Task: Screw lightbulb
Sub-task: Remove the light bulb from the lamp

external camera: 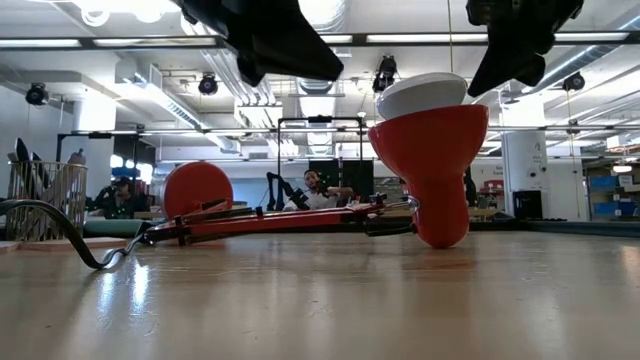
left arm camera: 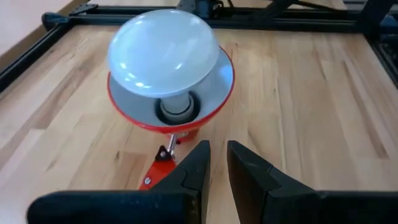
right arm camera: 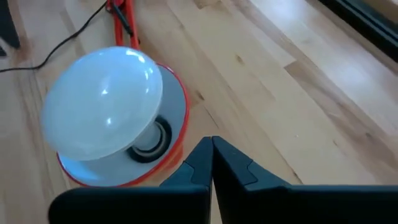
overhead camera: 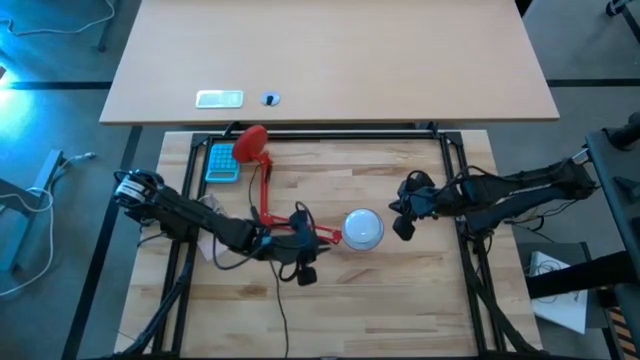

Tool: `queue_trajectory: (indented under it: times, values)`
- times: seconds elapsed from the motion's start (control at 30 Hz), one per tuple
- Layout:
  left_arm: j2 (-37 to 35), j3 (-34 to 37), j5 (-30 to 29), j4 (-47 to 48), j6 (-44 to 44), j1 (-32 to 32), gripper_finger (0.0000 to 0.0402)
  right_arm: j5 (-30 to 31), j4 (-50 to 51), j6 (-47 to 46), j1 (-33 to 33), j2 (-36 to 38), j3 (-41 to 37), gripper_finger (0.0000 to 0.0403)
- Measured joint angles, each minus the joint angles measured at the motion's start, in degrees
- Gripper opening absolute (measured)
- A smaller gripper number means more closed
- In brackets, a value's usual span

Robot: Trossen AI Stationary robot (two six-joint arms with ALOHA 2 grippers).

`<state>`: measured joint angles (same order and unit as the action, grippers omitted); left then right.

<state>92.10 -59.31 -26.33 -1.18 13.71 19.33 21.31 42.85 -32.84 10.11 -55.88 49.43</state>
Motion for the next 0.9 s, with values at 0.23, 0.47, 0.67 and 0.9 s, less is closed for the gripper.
queue_trajectory:
  times: [0.23, 0.47, 0.67, 0.9]
  values:
    - [5.4, 0.0, 1.3, -10.2, -5.1, 0.0, 0.0046, -3.5, 0.1, 2.5, 0.0, 0.7, 0.0, 0.0001]
    - [8.2, -0.5, 3.4, -16.2, -7.2, -0.9, 0.0046, -5.1, -1.9, 5.8, 0.7, 0.5, 0.0, 0.0]
    - [9.6, -0.8, 4.6, -15.9, -3.6, -5.6, 0.0046, -6.4, -2.1, 6.3, 2.5, -0.9, 0.0, 0.0]
    - [9.5, -0.8, 5.0, -16.4, -5.4, -7.9, 0.0046, -8.2, -5.3, 5.9, 4.6, -3.3, 0.0, 0.0]
